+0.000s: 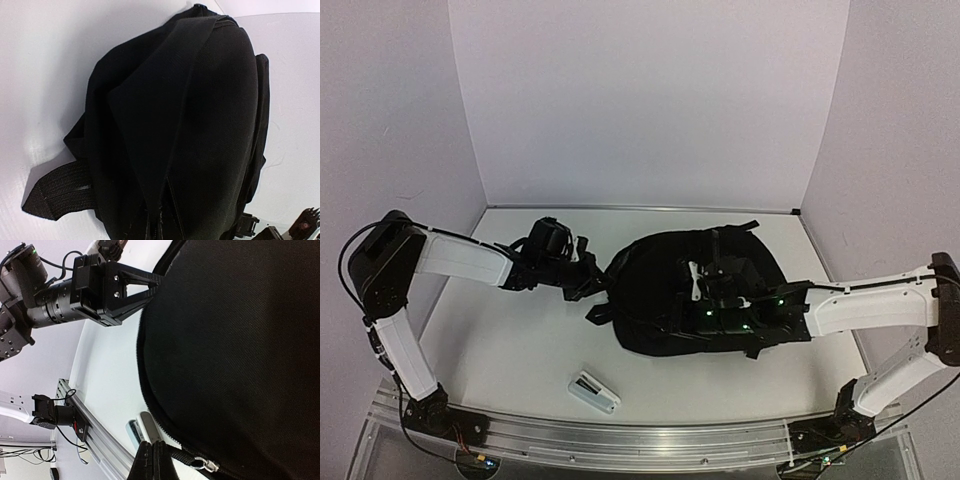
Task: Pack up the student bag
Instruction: Zip the student bag at the center of the board.
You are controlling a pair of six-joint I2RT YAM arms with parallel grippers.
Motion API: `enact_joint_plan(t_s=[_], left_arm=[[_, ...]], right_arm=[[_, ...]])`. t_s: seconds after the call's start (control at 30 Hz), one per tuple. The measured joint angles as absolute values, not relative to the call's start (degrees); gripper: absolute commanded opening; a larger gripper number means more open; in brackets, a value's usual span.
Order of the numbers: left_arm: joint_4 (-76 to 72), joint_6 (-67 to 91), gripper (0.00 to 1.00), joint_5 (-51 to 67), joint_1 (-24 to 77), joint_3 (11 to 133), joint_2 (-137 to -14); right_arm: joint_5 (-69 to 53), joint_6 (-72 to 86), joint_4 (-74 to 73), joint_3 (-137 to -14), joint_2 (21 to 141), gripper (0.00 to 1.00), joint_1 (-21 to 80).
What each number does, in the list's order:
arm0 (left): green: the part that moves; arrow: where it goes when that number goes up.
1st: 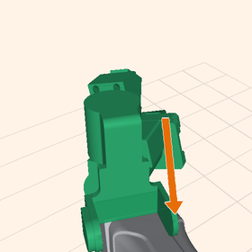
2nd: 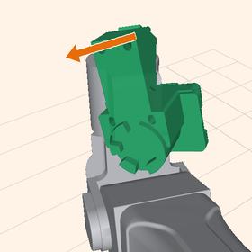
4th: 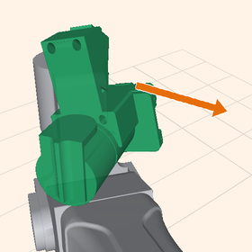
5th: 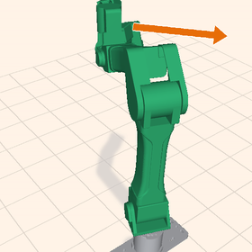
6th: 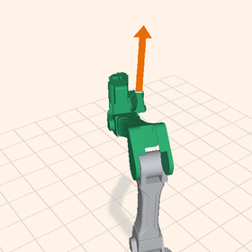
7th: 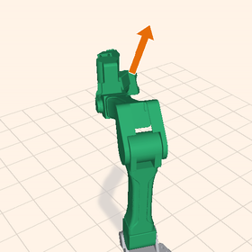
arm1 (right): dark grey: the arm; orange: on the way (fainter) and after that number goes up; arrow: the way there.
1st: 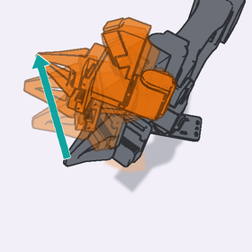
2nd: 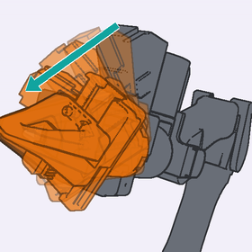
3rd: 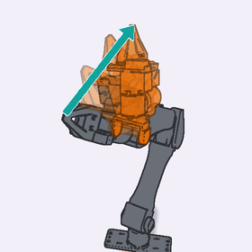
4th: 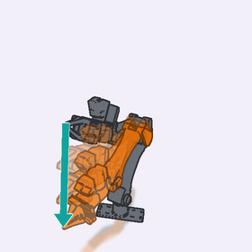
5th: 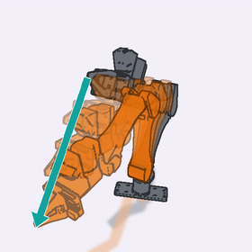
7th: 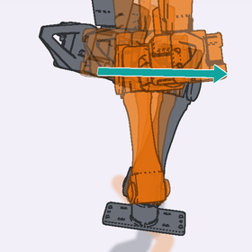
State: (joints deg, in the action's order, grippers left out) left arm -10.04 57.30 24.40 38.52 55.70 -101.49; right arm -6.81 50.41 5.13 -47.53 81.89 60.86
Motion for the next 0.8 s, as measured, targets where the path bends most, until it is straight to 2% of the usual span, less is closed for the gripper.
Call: enact_joint_plan(t_s=[0.07,0.13,0.17,0.2,0.3,0.47,0.53,0.6,0.7,0.8], left_arm=[[-7.35,56.03,0.09,22.22,38.52,55.46,-99.59],[-4.89,54.81,0.24,20.05,38.52,55.18,-97.62],[-3.92,53.91,0.4,18.87,38.54,54.92,-96.44],[-1.67,53.1,0.5,17.02,38.57,54.28,-94.0],[1.91,49.98,0.66,12.75,38.61,52.56,-88.07],[6.07,44.95,0.72,8.75,38.65,50.09,-77.76],[6.66,43.64,0.73,8.82,38.74,49.65,-75.61],[6.7,42.81,0.74,9.39,39.0,48.66,-74.13],[7.11,41.93,0.76,10.9,40.27,46.92,-73.12],[7.51,41.91,0.77,12.36,44.31,45.23,-73.14]], right_arm=[[-6.63,50.33,5.82,-48.95,83.31,0.0,61.19],[-6.57,50.11,6.42,-50.19,84.38,0.0,61.47],[-6.57,49.98,6.66,-50.72,84.79,0.0,61.6],[-6.5,49.78,7.18,-51.48,85.32,0.0,61.73],[-6.09,49.56,8.25,-52.42,85.71,0.03,61.82],[-6.07,48.84,9.1,-53.65,86.91,0.07,61.82],[-7.09,47.88,9.39,-54.04,87.5,0.15,61.84],[-8.49,46.57,9.72,-54.28,87.85,0.27,62.08],[-10.87,44.56,10.7,-55.02,87.88,0.32,63.26],[-12.08,42.59,11.51,-55.53,87.39,0.43,64.66]])
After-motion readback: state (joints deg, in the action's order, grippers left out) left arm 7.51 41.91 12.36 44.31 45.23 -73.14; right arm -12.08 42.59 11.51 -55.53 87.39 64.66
